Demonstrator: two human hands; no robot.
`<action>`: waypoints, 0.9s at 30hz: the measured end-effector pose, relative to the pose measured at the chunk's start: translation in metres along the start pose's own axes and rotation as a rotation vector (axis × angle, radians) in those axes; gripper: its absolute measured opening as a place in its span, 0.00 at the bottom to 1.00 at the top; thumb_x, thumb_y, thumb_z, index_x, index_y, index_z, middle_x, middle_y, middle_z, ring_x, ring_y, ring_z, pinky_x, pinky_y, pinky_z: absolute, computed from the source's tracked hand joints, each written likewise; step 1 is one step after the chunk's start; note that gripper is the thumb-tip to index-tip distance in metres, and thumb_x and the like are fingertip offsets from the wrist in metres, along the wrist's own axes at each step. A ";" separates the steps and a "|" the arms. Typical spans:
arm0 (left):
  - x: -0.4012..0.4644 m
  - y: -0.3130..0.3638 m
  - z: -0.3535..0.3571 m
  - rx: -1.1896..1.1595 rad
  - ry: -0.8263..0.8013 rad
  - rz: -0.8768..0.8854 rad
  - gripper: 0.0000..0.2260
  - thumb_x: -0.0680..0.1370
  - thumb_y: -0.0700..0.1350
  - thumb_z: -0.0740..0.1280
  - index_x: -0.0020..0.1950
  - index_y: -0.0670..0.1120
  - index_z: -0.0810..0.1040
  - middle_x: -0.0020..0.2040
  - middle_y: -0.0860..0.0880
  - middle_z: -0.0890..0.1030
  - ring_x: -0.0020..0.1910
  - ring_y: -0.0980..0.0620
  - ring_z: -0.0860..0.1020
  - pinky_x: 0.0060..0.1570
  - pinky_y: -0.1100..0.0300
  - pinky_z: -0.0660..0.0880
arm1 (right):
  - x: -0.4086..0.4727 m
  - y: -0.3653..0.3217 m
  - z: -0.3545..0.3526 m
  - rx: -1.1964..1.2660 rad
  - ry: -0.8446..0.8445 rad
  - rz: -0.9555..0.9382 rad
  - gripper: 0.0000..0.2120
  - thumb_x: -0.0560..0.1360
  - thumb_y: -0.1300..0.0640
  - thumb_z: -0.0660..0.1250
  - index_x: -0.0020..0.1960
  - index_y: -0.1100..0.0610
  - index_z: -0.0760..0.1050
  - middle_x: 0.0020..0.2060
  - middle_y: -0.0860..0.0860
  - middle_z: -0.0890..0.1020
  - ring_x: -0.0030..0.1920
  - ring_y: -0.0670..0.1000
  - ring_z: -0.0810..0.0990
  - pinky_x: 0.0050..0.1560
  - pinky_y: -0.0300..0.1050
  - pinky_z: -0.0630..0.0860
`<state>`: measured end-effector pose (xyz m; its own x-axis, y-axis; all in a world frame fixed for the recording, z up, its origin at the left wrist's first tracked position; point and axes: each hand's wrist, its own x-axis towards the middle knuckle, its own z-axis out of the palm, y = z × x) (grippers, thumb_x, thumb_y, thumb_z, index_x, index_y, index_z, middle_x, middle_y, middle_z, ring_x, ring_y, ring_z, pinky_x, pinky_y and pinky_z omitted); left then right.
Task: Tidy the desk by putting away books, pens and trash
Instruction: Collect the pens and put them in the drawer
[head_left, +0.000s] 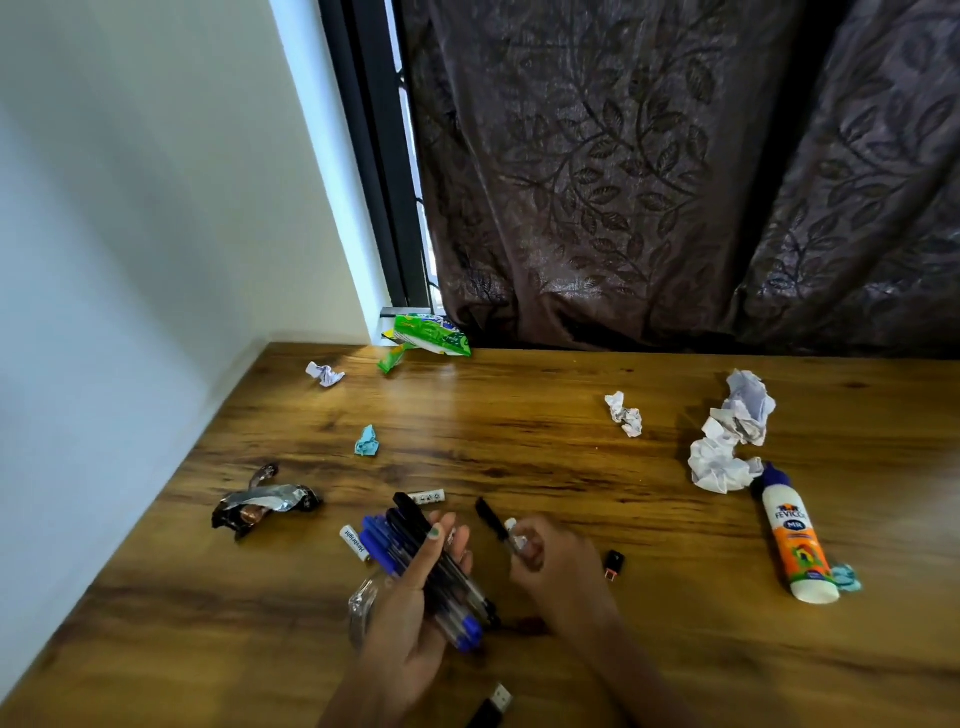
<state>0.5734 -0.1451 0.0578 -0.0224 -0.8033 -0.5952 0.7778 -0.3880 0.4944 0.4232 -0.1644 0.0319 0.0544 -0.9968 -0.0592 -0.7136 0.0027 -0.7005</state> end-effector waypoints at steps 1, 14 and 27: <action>-0.003 -0.001 -0.002 -0.004 -0.001 0.006 0.20 0.68 0.40 0.69 0.60 0.42 0.77 0.54 0.44 0.84 0.48 0.51 0.84 0.50 0.56 0.74 | -0.002 -0.003 -0.005 0.086 0.039 0.001 0.12 0.75 0.57 0.67 0.58 0.51 0.74 0.40 0.42 0.78 0.39 0.39 0.78 0.40 0.30 0.76; -0.061 -0.021 -0.024 0.243 -0.129 -0.083 0.16 0.70 0.42 0.70 0.56 0.38 0.79 0.44 0.37 0.84 0.39 0.43 0.84 0.34 0.53 0.80 | -0.073 -0.038 -0.018 0.409 -0.081 0.001 0.08 0.72 0.57 0.70 0.50 0.48 0.78 0.39 0.45 0.82 0.40 0.40 0.80 0.40 0.32 0.77; -0.141 -0.110 -0.074 0.462 -0.183 -0.255 0.15 0.64 0.38 0.72 0.51 0.40 0.82 0.43 0.40 0.85 0.35 0.48 0.84 0.30 0.59 0.79 | -0.237 -0.012 -0.014 0.537 0.121 0.243 0.03 0.70 0.63 0.72 0.41 0.56 0.80 0.34 0.47 0.83 0.36 0.41 0.79 0.39 0.36 0.76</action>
<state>0.5371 0.0448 0.0405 -0.3144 -0.7076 -0.6328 0.3783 -0.7048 0.6001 0.4091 0.0703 0.0648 -0.1679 -0.9646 -0.2033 -0.2412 0.2401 -0.9403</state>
